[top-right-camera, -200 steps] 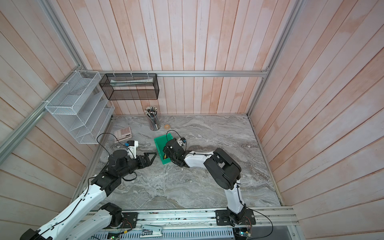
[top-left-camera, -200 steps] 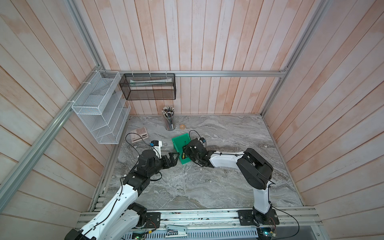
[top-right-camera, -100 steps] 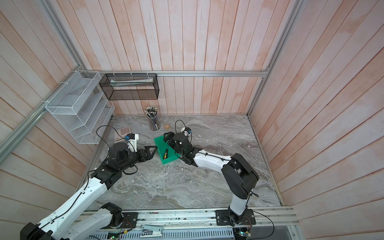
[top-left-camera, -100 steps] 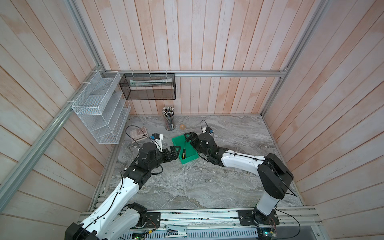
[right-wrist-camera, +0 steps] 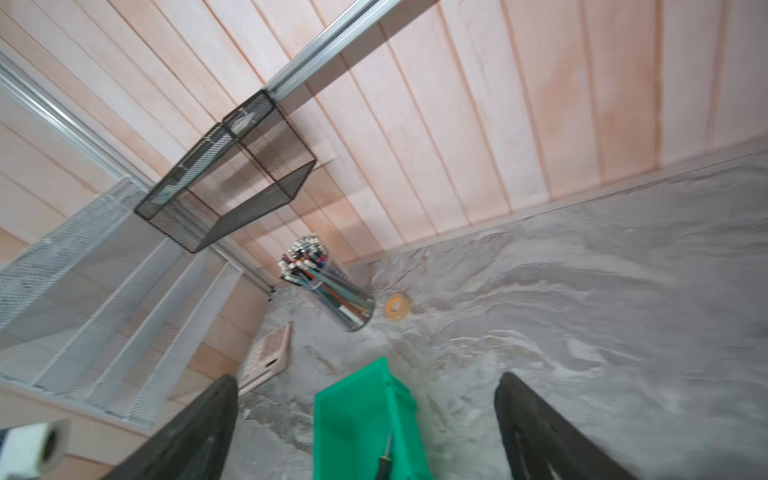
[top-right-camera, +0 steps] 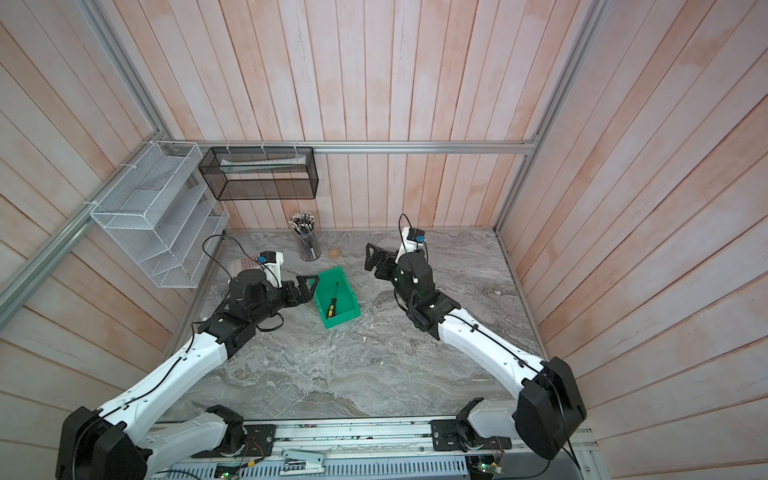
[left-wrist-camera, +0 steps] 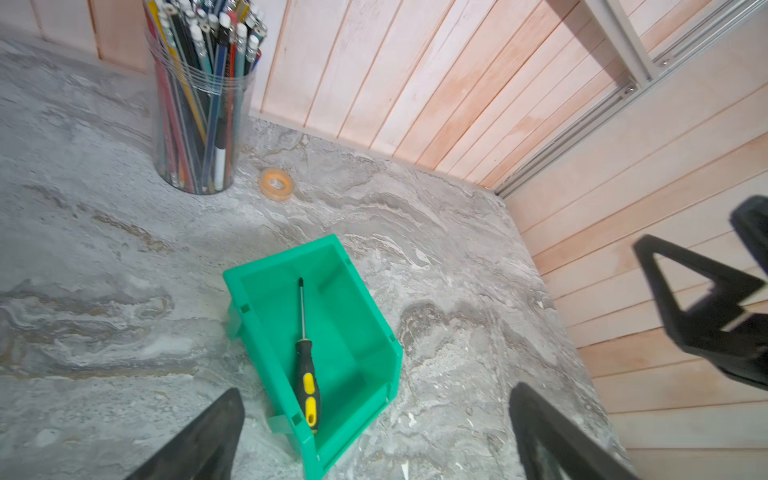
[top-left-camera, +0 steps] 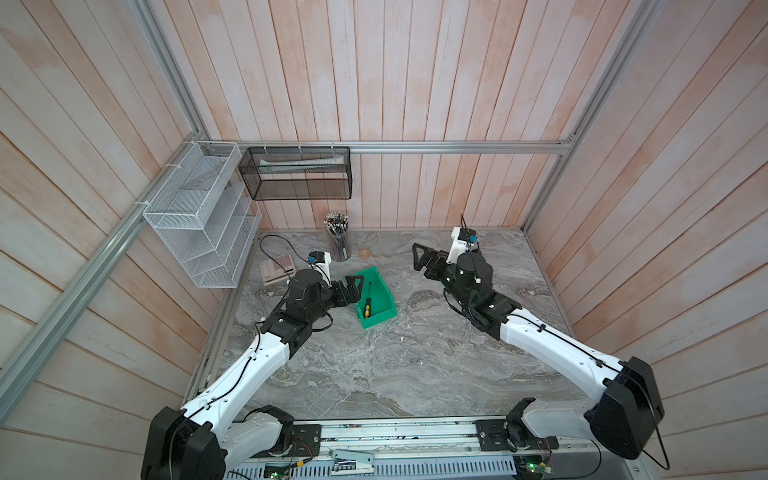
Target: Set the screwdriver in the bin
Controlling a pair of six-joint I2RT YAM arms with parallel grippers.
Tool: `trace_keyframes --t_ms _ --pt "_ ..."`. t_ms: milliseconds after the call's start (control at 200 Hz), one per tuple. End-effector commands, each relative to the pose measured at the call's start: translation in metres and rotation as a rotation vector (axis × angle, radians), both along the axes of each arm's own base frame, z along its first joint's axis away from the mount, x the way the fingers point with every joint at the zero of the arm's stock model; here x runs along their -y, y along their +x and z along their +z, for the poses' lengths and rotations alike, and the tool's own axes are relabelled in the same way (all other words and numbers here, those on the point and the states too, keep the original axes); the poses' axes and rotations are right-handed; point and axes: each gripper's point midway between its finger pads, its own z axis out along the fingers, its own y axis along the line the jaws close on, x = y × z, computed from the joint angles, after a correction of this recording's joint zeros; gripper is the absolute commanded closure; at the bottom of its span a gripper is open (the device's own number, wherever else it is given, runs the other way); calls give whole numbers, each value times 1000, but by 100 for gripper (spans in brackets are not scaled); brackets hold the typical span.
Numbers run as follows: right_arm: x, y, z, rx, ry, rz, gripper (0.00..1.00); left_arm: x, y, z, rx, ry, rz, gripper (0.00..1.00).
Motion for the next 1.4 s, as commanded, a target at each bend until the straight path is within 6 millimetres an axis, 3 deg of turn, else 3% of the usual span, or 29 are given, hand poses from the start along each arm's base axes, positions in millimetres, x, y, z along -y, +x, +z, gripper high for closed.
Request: trace_keyframes --t_ms 0,125,250,360,475,630,725,785,955,1120,1205,1395 --pt "71 -5 -39 -10 -241 -215 2 -21 13 1 130 109 94 0" --pt "146 -11 -64 -51 -280 -459 2 -47 20 -10 204 216 218 0" --pt "207 -24 -86 -66 -328 -672 2 -88 18 -13 279 357 407 0" --pt "241 -42 -99 -41 -419 -832 2 -130 8 -13 317 464 590 0" --pt "262 -56 -110 -27 -523 -962 2 -169 -2 -28 292 442 706 0" --pt "263 -59 -129 17 -486 -965 2 -216 -22 -60 276 449 864 0" --pt "257 -56 -135 56 -490 -924 2 -228 -27 -74 277 431 895 0" --pt "254 -54 -136 71 -533 -911 2 -230 -25 -83 273 422 886 0" --pt "254 -57 -135 136 -590 -915 2 -228 -9 -80 296 422 855 0" --pt "231 -60 -135 222 -677 -850 2 -222 9 -80 300 453 800 0" --pt "215 -49 -137 199 -757 -851 2 -221 11 -85 325 459 788 0" --pt "212 -51 -136 216 -745 -823 2 -215 21 -88 332 472 737 0"
